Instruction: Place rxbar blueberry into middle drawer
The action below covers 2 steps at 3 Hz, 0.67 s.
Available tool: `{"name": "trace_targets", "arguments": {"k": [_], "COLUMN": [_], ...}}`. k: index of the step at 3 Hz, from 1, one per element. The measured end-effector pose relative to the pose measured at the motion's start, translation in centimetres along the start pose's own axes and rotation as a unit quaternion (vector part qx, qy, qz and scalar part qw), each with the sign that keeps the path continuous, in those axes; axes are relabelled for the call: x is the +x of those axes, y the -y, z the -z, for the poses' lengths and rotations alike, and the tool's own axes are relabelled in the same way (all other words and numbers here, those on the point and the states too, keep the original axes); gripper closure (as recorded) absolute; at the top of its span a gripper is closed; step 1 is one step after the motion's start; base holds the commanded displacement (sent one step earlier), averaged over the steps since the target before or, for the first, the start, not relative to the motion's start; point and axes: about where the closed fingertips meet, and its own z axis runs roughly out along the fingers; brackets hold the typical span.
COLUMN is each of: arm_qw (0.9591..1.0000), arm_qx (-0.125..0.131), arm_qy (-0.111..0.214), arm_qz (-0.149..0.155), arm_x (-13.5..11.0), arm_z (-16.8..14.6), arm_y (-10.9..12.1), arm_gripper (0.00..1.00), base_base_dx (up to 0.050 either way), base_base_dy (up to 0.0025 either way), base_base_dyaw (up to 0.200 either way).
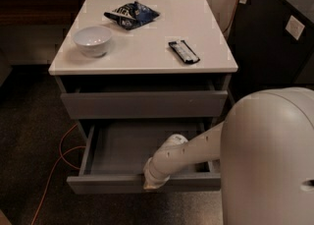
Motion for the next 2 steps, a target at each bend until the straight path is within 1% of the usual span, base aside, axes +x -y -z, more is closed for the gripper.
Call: {"name": "trace_targets", "arguments": {"k": [1, 2], "arm_qw": [0.9999, 0.9999], "arm_qx": [-0.003, -0.003], "arm_qy": [0.006, 0.006], "arm_qz": [0.009, 0.009], "arm_x": [-0.40, -0.30], "arm_z": [-0.12, -0.10], "arm_y": [-0.46, -0.46], "arm_gripper": [1.00, 1.00], "base_base_dx": [0.000, 0.000], "base_base_dy": [0.00000, 0.00000], "base_base_dyaw": [0.000, 0.000]}}
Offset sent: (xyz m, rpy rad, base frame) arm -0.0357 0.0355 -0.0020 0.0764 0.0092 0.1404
